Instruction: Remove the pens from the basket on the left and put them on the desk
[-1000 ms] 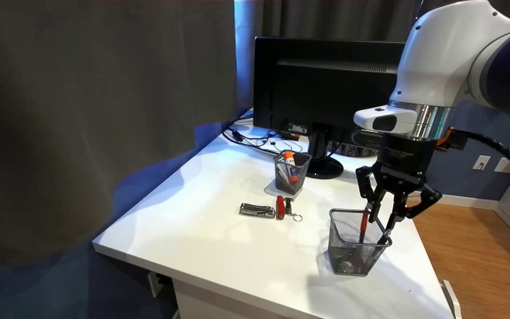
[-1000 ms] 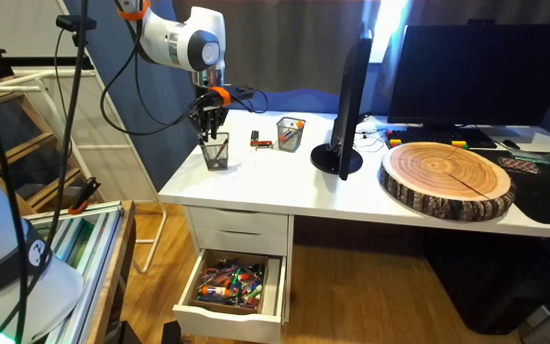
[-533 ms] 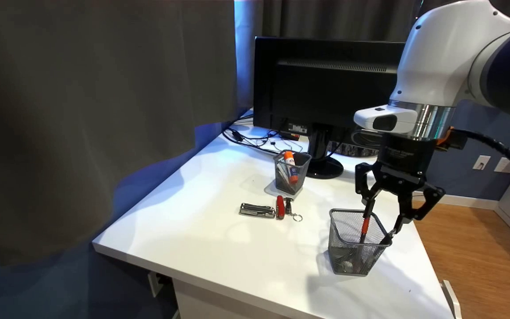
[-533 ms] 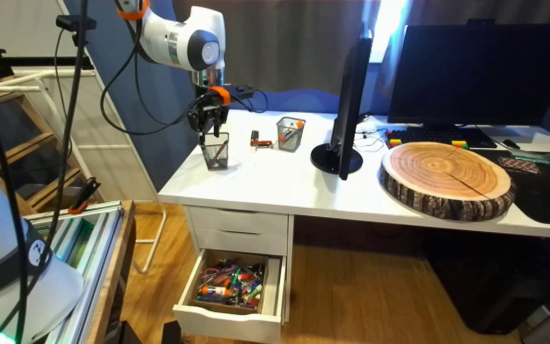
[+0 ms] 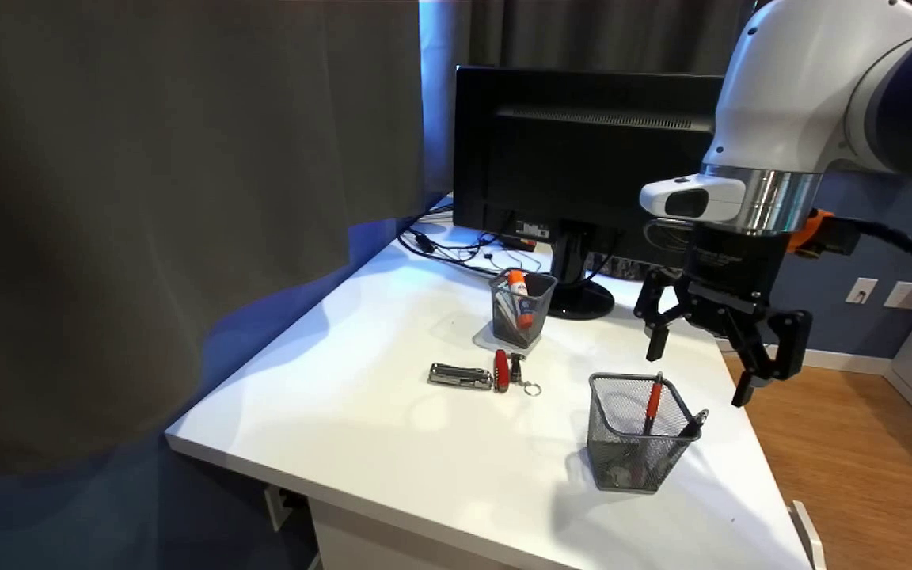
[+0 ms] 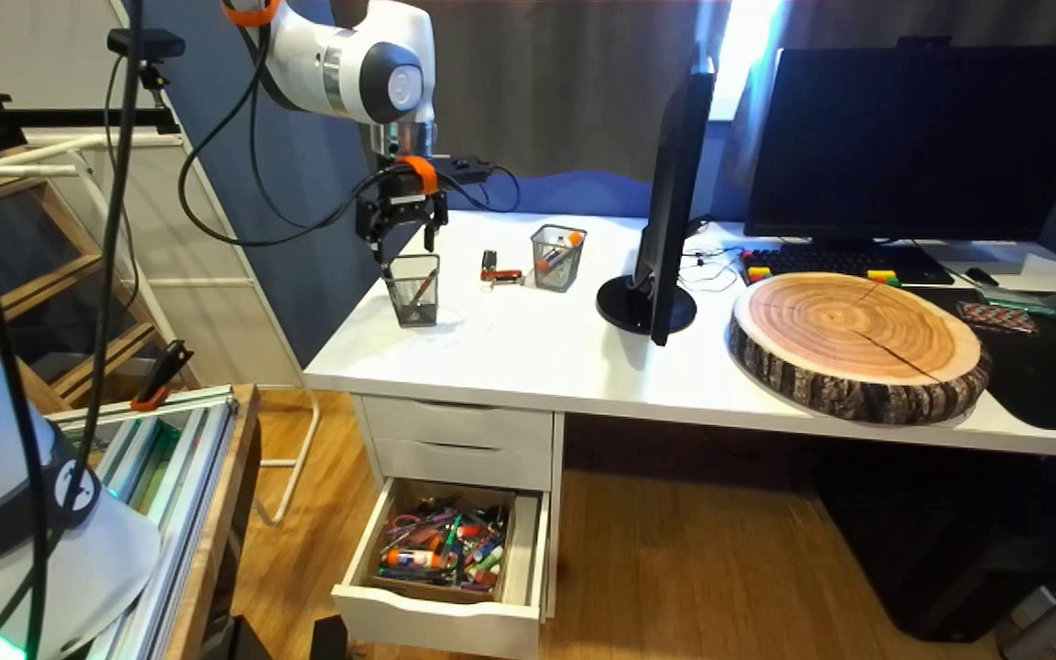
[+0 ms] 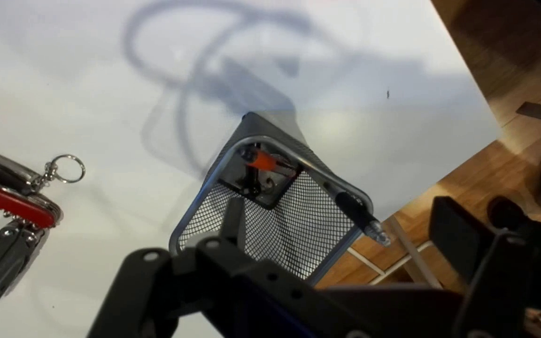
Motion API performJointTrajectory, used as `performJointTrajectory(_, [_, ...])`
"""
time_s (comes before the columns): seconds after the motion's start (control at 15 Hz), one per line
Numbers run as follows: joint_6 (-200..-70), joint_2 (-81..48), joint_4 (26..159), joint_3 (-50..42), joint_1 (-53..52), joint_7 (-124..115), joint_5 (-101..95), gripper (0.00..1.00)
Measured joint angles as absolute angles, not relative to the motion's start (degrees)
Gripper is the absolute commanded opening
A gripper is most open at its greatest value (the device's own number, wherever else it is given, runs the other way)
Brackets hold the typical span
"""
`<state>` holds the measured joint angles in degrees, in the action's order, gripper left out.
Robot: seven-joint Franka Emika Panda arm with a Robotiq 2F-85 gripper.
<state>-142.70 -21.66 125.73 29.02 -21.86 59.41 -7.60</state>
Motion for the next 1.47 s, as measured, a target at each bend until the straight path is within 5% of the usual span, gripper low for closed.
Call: performJointTrajectory(1.47, [-145.6, -24.3, 125.4, 29.1, -21.3, 41.5, 1.8, 1.0])
